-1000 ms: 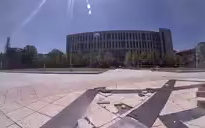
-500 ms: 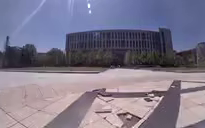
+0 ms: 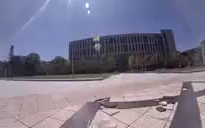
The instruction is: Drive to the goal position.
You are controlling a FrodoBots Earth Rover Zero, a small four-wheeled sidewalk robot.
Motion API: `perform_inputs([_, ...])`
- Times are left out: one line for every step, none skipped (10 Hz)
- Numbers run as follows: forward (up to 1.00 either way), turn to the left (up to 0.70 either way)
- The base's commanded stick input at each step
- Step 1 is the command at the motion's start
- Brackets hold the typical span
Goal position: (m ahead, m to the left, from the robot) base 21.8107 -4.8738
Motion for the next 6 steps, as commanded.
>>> perform_inputs([0.70, 0.00])
perform_inputs([0.70, 0.00])
perform_inputs([0.70, 0.00])
perform_inputs([0.70, 0.00])
perform_inputs([0.70, 0.00])
perform_inputs([0.70, 0.00])
